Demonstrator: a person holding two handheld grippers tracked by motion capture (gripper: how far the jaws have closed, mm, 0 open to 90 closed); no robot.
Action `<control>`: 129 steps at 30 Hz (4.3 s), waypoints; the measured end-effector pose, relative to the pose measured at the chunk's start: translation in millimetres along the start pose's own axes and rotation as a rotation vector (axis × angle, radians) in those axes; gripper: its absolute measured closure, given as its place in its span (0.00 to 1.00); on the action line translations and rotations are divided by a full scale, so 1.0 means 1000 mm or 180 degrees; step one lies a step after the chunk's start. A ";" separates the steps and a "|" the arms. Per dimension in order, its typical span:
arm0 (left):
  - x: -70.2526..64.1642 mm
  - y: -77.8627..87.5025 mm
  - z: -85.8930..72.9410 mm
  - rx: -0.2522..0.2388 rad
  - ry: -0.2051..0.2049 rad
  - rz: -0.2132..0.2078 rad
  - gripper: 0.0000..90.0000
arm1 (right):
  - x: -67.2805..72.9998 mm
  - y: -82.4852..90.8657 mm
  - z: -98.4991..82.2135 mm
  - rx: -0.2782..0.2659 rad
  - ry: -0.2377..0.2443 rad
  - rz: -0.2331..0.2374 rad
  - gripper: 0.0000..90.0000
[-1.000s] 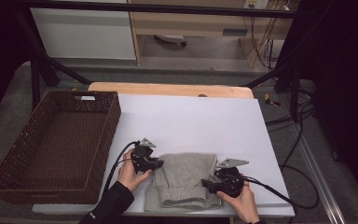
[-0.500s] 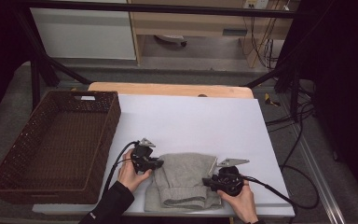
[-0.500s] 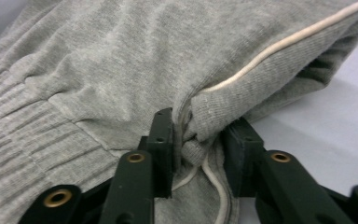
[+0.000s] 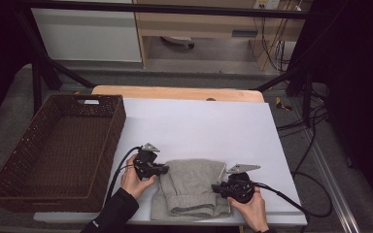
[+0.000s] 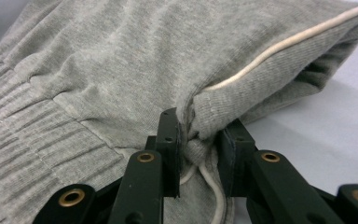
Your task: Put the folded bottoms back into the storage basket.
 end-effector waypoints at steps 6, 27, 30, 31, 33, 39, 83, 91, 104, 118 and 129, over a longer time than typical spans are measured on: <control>-0.003 0.008 0.004 -0.0054 0.0008 -0.0044 0.92 | 0.000 0.002 0.001 -0.0035 -0.0003 0.0001 0.81; -0.015 0.027 0.015 -0.0186 -0.0083 -0.0059 0.93 | 0.002 0.010 0.008 -0.0190 0.0083 0.0046 0.82; -0.017 0.029 0.016 -0.0189 -0.0095 -0.0062 0.93 | 0.003 0.010 0.009 -0.0206 0.0089 0.0047 0.82; -0.017 0.030 0.016 -0.0191 -0.0106 -0.0060 0.93 | 0.003 0.010 0.009 -0.0211 0.0101 0.0049 0.82; -0.019 0.031 0.017 -0.0196 -0.0119 -0.0063 0.93 | 0.003 0.011 0.009 -0.0218 0.0097 0.0055 0.82; -0.020 0.033 0.018 -0.0205 -0.0130 -0.0056 0.93 | 0.005 0.013 0.011 -0.0235 0.0134 0.0040 0.82; -0.032 0.075 0.036 -0.0348 -0.0256 -0.0004 0.93 | 0.021 0.024 0.034 -0.0552 0.0152 0.0062 0.82; -0.032 0.084 0.040 -0.0361 -0.0275 0.0018 0.93 | 0.027 0.027 0.041 -0.0624 0.0159 0.0079 0.82; -0.031 0.104 0.045 -0.0387 -0.0314 0.0068 0.93 | 0.038 0.031 0.057 -0.0725 0.0205 0.0099 0.82; -0.028 0.119 0.048 -0.0387 -0.0333 0.0123 0.93 | 0.047 0.031 0.068 -0.0782 0.0256 0.0106 0.82; -0.025 0.129 0.050 -0.0368 -0.0380 0.0182 0.93 | 0.053 0.031 0.076 -0.0830 0.0285 0.0120 0.82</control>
Point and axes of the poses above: each handheld gripper's, and its own axes: y roughly backward along the jaws, z roughly out of its top, x roughly to its left, the point moved 10 cm from there along -y, roughly forward along the jaws, and after that the axes turned 1 degree about x, right-handed, at the moved point
